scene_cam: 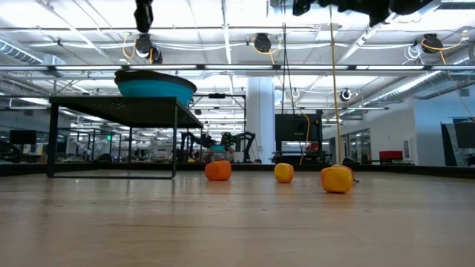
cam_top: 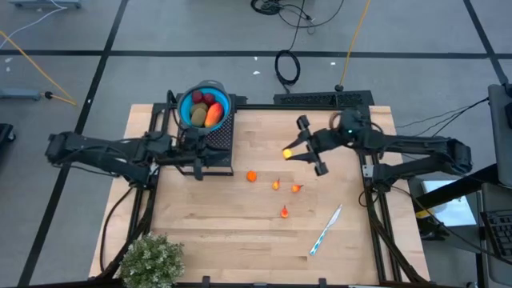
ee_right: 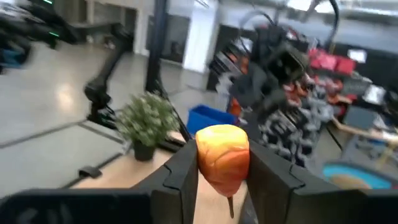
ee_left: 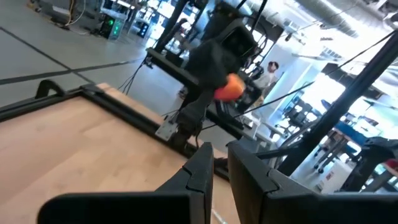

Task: Pick & Place Fruit
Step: Put the top peach into the blue strainer bowl on the shelf

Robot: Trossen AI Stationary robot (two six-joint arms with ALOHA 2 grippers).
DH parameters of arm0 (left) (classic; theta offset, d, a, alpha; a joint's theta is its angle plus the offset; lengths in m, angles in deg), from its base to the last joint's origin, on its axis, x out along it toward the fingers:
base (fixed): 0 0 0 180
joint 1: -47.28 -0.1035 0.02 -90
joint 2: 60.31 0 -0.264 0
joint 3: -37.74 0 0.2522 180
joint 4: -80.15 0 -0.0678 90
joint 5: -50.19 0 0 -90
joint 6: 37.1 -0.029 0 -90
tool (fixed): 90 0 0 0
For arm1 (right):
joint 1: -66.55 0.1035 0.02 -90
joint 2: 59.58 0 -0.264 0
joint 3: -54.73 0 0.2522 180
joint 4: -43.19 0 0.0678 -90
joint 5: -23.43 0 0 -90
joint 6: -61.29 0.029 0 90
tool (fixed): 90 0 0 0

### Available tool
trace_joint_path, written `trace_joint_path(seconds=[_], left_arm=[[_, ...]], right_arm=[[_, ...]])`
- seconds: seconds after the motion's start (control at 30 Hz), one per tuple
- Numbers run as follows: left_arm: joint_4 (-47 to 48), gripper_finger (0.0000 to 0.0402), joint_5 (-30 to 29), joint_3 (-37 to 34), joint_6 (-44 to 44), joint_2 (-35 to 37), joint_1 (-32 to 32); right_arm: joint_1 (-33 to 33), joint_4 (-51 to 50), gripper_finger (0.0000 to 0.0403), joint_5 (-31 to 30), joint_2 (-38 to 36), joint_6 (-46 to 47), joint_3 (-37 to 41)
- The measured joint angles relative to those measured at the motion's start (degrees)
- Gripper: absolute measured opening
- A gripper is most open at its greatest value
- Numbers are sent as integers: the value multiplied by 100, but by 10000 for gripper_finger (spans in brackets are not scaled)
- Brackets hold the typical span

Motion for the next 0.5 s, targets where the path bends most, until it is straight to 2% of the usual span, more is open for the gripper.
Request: trace_joint_path(seconds=[0.13,0.3,0.5], left_arm=[[-648,64,60,0,-2,-409,0],[-1249,120,60,0,-2,-886,0],[-1352,179,92,223,-27,-1459,85]], right_arm=[[274,-116,106,-447,290,-218,-2],[740,-220,106,-1165,573,-482,-2],[1269,-220,106,-2288,781,-825,-2]])
